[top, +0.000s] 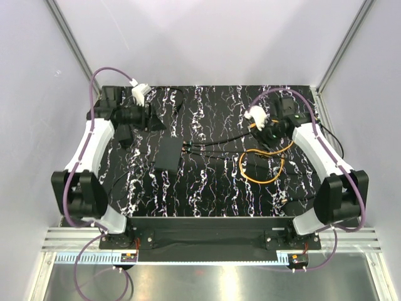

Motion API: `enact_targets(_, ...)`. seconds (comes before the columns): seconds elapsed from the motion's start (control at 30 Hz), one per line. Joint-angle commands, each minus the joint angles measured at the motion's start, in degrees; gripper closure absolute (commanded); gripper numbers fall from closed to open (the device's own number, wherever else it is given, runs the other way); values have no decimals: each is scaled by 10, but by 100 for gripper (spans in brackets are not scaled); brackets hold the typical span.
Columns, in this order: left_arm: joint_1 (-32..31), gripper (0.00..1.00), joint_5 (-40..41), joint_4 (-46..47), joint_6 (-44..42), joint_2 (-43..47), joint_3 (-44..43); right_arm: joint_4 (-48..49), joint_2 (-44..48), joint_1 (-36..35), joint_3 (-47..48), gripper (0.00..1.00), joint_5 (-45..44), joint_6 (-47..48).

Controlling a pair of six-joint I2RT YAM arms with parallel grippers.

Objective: Insert the plug into the switch port

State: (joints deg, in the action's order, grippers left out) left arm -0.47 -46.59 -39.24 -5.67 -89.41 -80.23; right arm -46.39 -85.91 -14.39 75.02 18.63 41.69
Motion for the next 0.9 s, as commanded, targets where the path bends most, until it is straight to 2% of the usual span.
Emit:
enact_targets(0.0, -8, 34, -27, -13, -46, 35, 27, -121, -20, 56, -21, 56, -18, 92)
enact_targets(0.07, -12, 34, -24, -18, -49, 43, 38, -123, -28, 71, -33, 64, -33, 115)
enact_targets(0.17, -13, 34, -24, -22, -45, 41, 41, -46, -17, 73, -93, 70, -80, 136)
enact_targets(0.23, -13, 34, -32, -20, -43, 37, 43, -16, -22, 80, -92, 72, -85, 135)
enact_targets(0.33, -13, 35, -46, -19, -37, 33, 43, -36, -57, 101, -17, 73, -51, 105)
enact_targets(0.4, -13, 34, -50, -15, -32, 29, 46, -42, -99, 126, 63, 67, -23, 72)
enact_targets(0.47, -13, 35, -54, -7, -25, 23, 44, -40, -149, 133, 137, 66, -19, 57)
enact_targets(0.53, -13, 35, -61, 1, -21, 13, 40, -21, -184, 133, 176, 66, -19, 57)
enact_targets(0.7, -13, 34, -89, -7, -12, -19, 21, -60, -363, 130, 387, 69, -21, 65)
enact_targets(0.87, -13, 35, -99, 0, -8, -36, 19, -53, -458, 121, 475, 62, -15, 108)
